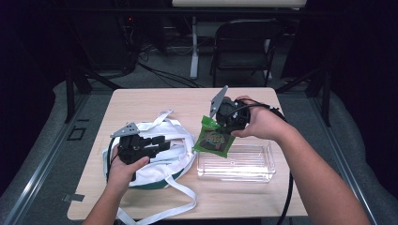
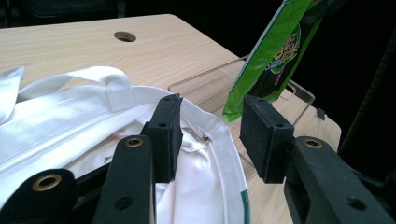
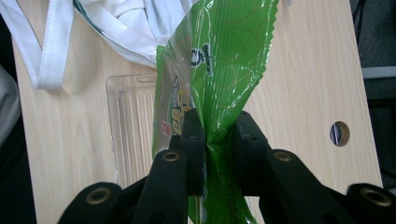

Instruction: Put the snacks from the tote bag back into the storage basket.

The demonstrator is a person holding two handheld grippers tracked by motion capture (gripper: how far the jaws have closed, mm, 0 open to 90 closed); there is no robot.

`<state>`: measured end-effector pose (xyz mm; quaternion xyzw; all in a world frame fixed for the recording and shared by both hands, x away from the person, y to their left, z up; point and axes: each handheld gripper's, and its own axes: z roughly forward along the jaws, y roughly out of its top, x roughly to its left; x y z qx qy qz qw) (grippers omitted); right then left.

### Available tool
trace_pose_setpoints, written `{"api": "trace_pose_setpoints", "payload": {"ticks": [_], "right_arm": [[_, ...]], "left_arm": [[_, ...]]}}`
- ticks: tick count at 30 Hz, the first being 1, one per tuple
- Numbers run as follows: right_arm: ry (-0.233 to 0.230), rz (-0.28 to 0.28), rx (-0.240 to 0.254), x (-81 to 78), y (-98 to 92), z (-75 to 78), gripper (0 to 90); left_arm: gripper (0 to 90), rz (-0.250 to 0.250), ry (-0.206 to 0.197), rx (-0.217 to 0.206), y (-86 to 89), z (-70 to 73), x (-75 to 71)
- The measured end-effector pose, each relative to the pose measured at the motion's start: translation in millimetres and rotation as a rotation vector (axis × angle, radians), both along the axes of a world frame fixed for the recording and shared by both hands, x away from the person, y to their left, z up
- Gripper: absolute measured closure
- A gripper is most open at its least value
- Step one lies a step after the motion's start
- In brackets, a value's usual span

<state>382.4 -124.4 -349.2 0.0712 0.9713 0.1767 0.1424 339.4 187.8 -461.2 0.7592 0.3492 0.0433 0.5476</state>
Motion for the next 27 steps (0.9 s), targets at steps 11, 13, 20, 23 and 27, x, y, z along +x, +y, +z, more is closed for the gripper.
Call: {"api": "trace_pose_setpoints", "payload": {"ticks": [11,13,20,23,27], "right_arm": [[-0.020,-0.019,-0.037,6.0,-2.3,-6.6,76.8],[-0.026,-0.019,-0.052,6.5,-2.3,-7.8,76.8],[-0.039,-0.024,-0.073,9.9,-2.8,-11.5,76.8],[-0.041,-0.028,-0.081,12.4,-3.4,-13.3,76.8],[-0.049,-0.030,-0.094,15.0,-3.0,-15.3,76.8]], "left_arm": [[57.8,0.052,0.024,0.013,9.8,-1.9,2.3],[57.8,0.052,0.028,0.017,10.6,-2.3,2.8],[58.4,0.064,0.037,0.048,11.1,-6.3,5.1],[58.5,0.064,0.042,0.058,11.6,-7.4,5.9],[58.4,0.075,0.039,0.060,11.6,-8.1,6.0]]}}
